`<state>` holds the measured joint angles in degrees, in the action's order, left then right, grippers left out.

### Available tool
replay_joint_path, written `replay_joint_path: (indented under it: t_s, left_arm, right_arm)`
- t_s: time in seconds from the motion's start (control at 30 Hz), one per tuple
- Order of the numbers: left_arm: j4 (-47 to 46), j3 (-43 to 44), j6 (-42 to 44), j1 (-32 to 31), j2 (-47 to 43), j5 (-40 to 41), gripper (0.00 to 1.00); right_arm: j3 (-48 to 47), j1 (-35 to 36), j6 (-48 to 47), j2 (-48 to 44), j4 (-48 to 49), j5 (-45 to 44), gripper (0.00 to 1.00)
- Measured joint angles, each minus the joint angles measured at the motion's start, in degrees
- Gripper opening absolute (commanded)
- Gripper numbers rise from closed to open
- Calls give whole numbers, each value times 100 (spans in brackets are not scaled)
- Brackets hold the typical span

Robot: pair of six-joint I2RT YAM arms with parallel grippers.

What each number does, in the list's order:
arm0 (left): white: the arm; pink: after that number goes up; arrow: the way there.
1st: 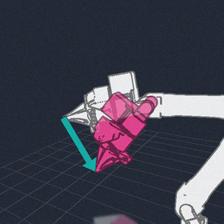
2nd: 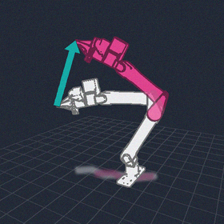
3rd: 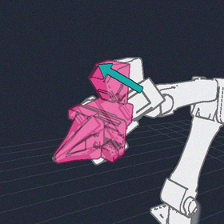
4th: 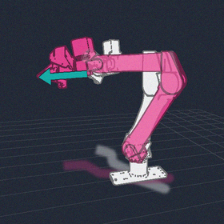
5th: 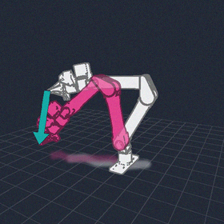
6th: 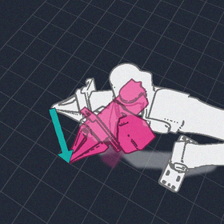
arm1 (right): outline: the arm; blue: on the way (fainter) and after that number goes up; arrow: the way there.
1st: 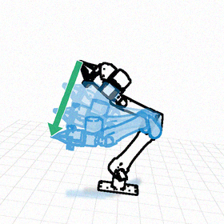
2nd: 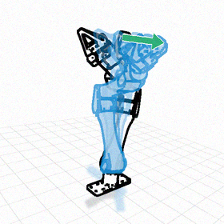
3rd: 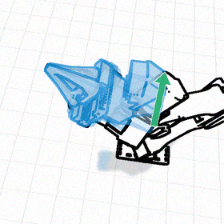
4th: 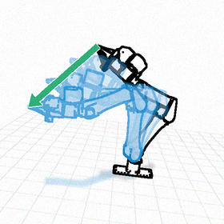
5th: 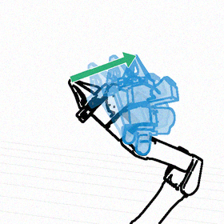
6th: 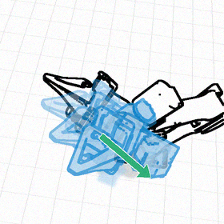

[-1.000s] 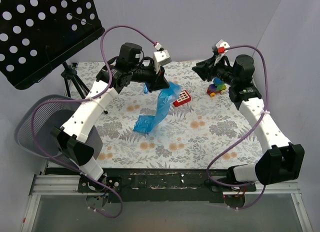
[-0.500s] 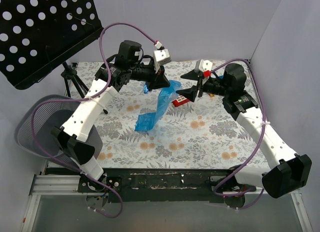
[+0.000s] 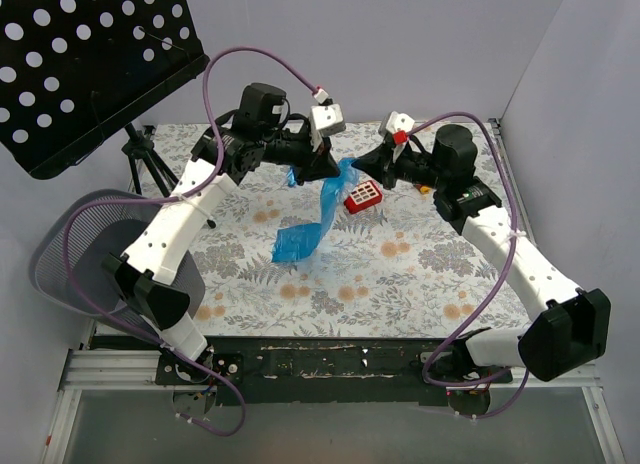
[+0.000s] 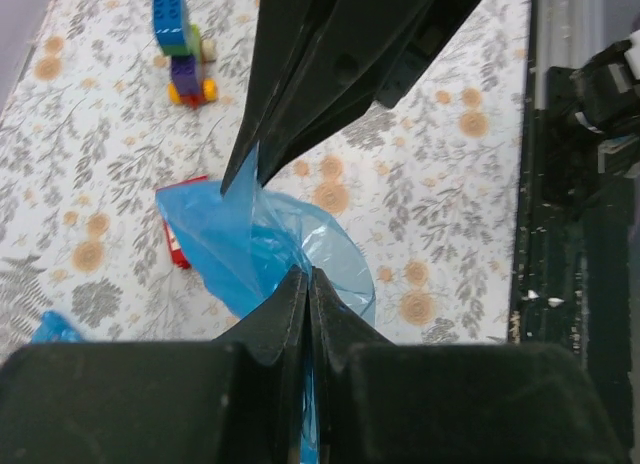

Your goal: Put the trash bags into the trash bin

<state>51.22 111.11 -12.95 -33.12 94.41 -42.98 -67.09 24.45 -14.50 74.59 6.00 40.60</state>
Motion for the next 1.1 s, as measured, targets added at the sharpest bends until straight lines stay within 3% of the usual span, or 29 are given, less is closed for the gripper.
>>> replay_joint_path:
  t_s: [0.27, 0.57, 0.8, 1.1]
  left_arm:
    - [-232, -304, 264, -240, 35, 1663, 0]
    - [-1189, -474, 83, -289, 116, 3018, 0]
    - [-1587, -522, 50, -260, 177, 3250, 0]
    - [-1937, -907, 236, -374, 146, 3215, 0]
  right_arm:
    - [-140, -7, 7, -168, -428, -988, 1]
    - [-848, -37, -72, -291, -2031, -1908, 1]
    - [-658, -227, 83, -616, -2949, -2461, 1]
    - [-608, -1113, 275, -575, -3401, -2618, 1]
